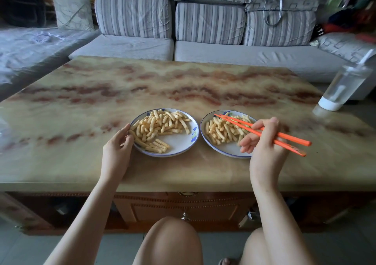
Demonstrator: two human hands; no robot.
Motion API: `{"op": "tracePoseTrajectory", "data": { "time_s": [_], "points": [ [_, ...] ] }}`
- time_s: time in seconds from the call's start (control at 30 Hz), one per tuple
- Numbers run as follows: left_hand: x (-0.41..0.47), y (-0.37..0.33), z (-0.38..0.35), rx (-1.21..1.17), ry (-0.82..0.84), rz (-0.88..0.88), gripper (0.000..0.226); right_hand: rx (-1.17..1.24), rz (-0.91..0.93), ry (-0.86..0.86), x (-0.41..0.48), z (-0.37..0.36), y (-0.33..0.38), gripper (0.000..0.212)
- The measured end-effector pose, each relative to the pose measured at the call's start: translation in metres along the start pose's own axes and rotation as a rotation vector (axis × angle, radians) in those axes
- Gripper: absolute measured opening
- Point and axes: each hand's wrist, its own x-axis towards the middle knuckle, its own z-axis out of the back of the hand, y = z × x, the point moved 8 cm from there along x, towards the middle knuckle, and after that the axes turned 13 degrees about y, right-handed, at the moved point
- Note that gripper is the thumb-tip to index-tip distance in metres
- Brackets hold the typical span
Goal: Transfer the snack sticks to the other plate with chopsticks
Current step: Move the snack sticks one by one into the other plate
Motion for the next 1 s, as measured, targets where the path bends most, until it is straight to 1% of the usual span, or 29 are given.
{"op": "tracePoseTrajectory", "data": {
  "time_s": [0.07, 0.17, 0.27, 0.4, 0.53, 0.63, 0.73, 0.87, 1.0],
  "points": [
    [0.000, 0.000, 0.000, -0.002, 0.000, 0.004, 0.039, 0.035, -0.024, 0.066, -0.001, -0.007, -0.001, 0.041],
    [0.000, 0.000, 0.000, 0.000, 0.000, 0.003, 0.039, 0.056, -0.082, 0.234, -0.003, -0.027, -0.005, 0.045],
    [-0.001, -0.001, 0.000, -0.006, -0.001, 0.002, 0.039, 0.065, -0.094, 0.377, -0.007, -0.047, -0.007, 0.045],
    [-0.001, -0.001, 0.000, -0.007, -0.004, 0.009, 0.038, 0.051, -0.107, 0.486, -0.014, -0.067, -0.010, 0.043],
    [-0.001, -0.001, 0.000, -0.002, -0.006, 0.007, 0.038, 0.050, -0.129, 0.537, -0.018, -0.077, -0.014, 0.044],
    [0.000, 0.000, 0.000, -0.005, -0.004, 0.011, 0.038, 0.043, -0.168, 0.550, -0.020, -0.081, -0.019, 0.043],
    [-0.001, 0.000, 0.000, -0.016, -0.001, 0.019, 0.038, 0.038, -0.159, 0.518, -0.019, -0.079, -0.019, 0.044],
    [-0.001, 0.000, 0.000, -0.016, 0.001, 0.017, 0.039, 0.056, -0.106, 0.408, -0.014, -0.067, -0.015, 0.045],
    [-0.001, 0.000, 0.000, -0.021, 0.005, 0.021, 0.039, 0.071, -0.092, 0.260, -0.005, -0.044, -0.012, 0.047]
  ]
}}
